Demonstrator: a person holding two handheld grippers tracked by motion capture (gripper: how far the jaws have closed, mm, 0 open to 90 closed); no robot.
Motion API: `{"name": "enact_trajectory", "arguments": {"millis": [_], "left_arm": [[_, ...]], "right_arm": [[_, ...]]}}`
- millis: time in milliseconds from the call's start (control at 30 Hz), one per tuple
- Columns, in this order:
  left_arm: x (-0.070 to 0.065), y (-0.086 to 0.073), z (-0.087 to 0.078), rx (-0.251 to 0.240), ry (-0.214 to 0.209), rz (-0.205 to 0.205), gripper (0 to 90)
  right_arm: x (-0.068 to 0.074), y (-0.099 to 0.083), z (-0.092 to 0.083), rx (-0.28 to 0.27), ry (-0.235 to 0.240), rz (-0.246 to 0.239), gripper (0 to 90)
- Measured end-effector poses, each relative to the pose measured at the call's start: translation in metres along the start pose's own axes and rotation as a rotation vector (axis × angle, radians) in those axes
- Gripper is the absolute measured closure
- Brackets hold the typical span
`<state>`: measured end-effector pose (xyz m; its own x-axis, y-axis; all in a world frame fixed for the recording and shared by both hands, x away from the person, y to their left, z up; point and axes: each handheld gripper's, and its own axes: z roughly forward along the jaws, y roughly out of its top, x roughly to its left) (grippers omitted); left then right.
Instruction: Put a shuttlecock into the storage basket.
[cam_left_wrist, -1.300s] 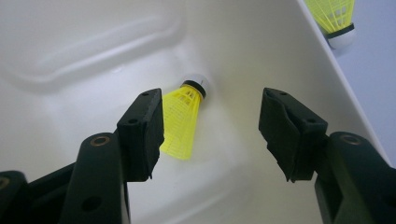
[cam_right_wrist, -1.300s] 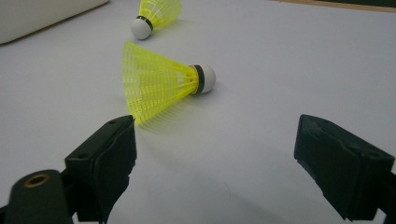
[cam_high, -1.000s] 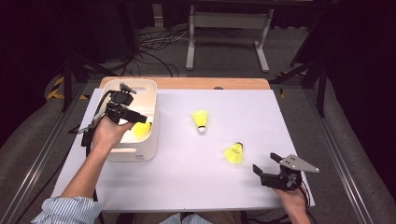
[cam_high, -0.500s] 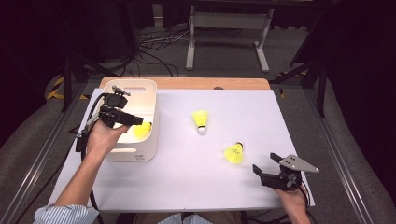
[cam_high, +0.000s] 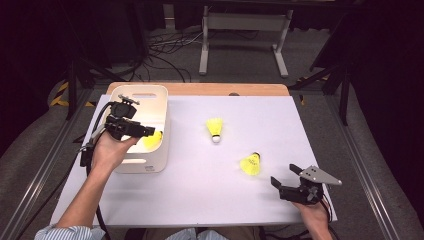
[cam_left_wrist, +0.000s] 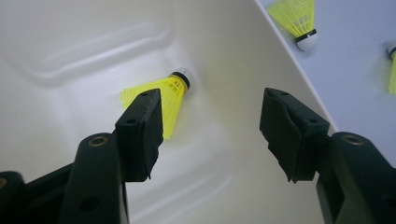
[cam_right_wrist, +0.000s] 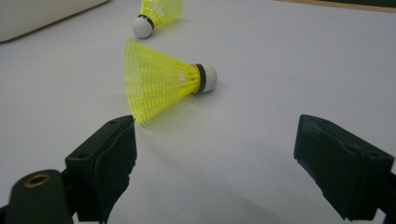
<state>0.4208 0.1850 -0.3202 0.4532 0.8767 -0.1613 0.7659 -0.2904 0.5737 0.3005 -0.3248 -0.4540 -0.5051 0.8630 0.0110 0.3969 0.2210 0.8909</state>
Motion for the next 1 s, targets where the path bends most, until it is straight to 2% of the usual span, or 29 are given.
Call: {"name": "enact_trajectory", "arguments": {"millis": [467, 733, 967, 1000], "left_arm": [[-0.009, -0.003, -0.007, -0.034, -0.027, 0.017, 39.8], [-0.012, -0.001, -0.005, -0.038, -0.041, 0.019, 39.6], [-0.018, 0.003, -0.004, -0.047, -0.051, 0.04, 39.5], [-0.02, 0.003, -0.004, -0.048, -0.056, 0.032, 39.5]], "right_arm": [[0.001, 0.0, 0.0, 0.004, 0.003, -0.004, 13.9], [0.001, 0.0, 0.0, 0.004, 0.003, -0.002, 13.9], [0.001, 0.0, 0.0, 0.003, 0.005, -0.002, 13.9], [0.001, 0.0, 0.0, 0.002, 0.005, -0.002, 13.9]]}}
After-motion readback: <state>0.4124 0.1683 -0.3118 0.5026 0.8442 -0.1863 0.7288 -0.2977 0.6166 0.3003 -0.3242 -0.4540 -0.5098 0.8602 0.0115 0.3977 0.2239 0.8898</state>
